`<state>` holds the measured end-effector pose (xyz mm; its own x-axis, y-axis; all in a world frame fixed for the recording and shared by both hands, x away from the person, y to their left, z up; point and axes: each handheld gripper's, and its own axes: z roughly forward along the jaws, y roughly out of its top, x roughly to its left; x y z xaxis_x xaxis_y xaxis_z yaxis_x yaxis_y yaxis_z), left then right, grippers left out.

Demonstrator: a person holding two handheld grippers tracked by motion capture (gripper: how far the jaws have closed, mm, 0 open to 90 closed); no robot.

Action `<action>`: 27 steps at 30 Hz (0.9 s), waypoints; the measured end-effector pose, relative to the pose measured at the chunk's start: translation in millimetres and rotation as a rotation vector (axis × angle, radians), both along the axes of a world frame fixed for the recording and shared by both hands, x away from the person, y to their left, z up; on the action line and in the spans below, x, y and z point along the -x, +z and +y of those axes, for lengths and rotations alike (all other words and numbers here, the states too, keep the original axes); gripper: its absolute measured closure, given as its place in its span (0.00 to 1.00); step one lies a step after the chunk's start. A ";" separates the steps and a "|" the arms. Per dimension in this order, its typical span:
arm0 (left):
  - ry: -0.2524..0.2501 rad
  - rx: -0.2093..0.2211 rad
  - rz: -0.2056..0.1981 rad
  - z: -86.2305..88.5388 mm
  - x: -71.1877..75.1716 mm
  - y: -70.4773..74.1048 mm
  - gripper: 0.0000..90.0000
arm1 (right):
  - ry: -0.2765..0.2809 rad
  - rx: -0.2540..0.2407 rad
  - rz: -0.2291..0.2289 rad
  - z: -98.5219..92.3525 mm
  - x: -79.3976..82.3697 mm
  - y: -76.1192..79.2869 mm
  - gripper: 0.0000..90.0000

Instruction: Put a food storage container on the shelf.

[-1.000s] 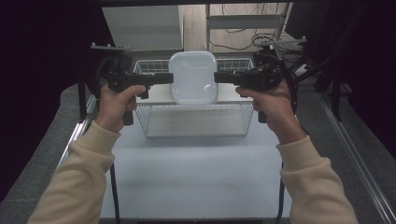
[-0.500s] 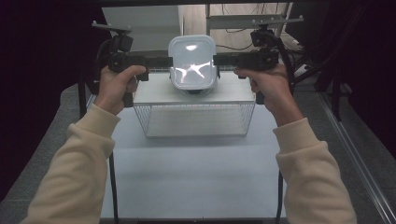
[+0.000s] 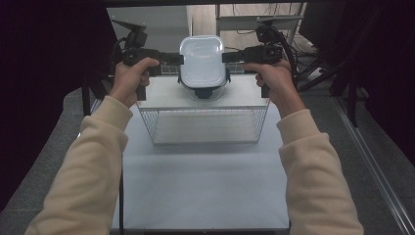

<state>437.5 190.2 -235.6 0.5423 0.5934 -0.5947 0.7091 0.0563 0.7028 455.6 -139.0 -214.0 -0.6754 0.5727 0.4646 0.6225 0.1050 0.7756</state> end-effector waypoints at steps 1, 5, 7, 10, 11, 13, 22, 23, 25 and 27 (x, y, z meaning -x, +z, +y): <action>-0.002 -0.002 0.009 -0.7 -2.4 -1.2 0.87 | -0.004 0.005 0.010 0.1 -3.6 -1.9 0.88; 0.010 0.046 0.036 1.1 -11.4 -3.0 0.88 | -0.016 -0.019 0.065 -2.2 -17.4 -8.8 0.86; 0.013 0.058 0.044 1.5 -14.3 -3.5 0.88 | -0.022 -0.037 0.091 -2.5 -23.9 -11.6 0.84; 0.027 0.080 0.074 2.5 -24.5 -6.6 0.87 | -0.036 -0.039 0.112 -1.3 -30.0 -14.1 0.82; 0.033 0.087 0.083 2.5 -26.9 -7.3 0.86 | -0.043 -0.046 0.129 -0.6 -33.9 -15.3 0.81; 0.039 0.103 0.108 4.6 -35.6 -11.3 0.84 | -0.050 -0.056 0.157 0.7 -41.2 -16.8 0.79; 0.068 0.123 0.153 4.7 -49.4 -23.7 0.80 | -0.107 -0.130 0.237 0.7 -59.0 -29.5 0.79; 0.068 0.123 0.153 4.7 -49.4 -23.7 0.79 | -0.113 -0.120 0.239 1.5 -59.9 -30.7 0.79; 0.069 0.144 0.152 5.9 -50.0 -26.3 0.78 | -0.120 -0.136 0.243 1.4 -60.9 -32.0 0.78; 0.070 0.142 0.152 5.6 -49.9 -26.8 0.74 | -0.123 -0.137 0.235 2.0 -60.1 -32.2 0.78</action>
<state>487.4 195.9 -262.4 0.4002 0.5305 -0.7473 0.7975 0.2000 0.5692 515.6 -136.9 -246.2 -0.4694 0.5649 0.6787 0.7883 -0.0782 0.6103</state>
